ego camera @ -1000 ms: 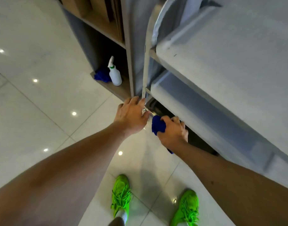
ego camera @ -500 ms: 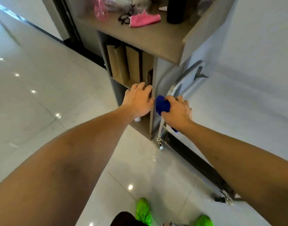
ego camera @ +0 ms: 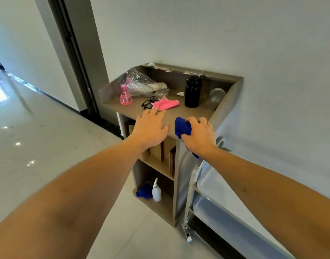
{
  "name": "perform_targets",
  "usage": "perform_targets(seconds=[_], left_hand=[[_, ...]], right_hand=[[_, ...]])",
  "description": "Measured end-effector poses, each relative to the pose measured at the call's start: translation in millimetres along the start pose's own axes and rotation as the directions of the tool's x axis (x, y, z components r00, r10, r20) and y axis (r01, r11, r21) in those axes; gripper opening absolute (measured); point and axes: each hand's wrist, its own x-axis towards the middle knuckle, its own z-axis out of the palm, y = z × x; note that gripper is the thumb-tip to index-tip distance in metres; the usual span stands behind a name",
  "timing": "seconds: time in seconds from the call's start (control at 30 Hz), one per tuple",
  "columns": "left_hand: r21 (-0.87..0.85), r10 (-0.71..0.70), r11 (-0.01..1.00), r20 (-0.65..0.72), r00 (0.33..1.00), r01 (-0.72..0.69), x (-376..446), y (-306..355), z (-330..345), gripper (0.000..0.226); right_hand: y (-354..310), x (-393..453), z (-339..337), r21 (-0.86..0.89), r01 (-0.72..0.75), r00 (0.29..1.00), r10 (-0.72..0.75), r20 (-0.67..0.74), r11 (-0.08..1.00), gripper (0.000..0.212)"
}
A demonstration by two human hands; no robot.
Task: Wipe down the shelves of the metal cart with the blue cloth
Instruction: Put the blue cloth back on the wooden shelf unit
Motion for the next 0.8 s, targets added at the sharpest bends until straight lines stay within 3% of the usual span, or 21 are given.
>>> perform_targets(seconds=[0.17, 0.43, 0.6, 0.8], left_hand=[[0.033, -0.023, 0.999, -0.04, 0.999, 0.024, 47.3, -6.7, -10.2, 0.058], [0.091, -0.065, 0.994, -0.019, 0.998, 0.067, 120.3, -27.6, 14.9, 0.057], [0.047, -0.124, 0.991, 0.003, 0.992, 0.123, 148.5, -42.8, 35.0, 0.056], [0.0, -0.094, 0.996, 0.039, 0.995, 0.094, 168.1, -47.6, 60.6, 0.057]], right_hand=[[-3.8, 67.7, -11.2, 0.021, 0.031, 0.998, -0.03, -0.047, 0.999, 0.056], [-4.0, 155.1, 10.3, -0.081, 0.052, 0.998, -0.05, 0.032, 0.995, 0.051], [6.0, 184.9, 33.0, -0.088, 0.016, 0.996, -0.008, 0.093, 0.996, 0.057], [12.1, 195.9, 58.4, -0.105, -0.018, 0.996, 0.027, 0.087, 0.994, 0.048]])
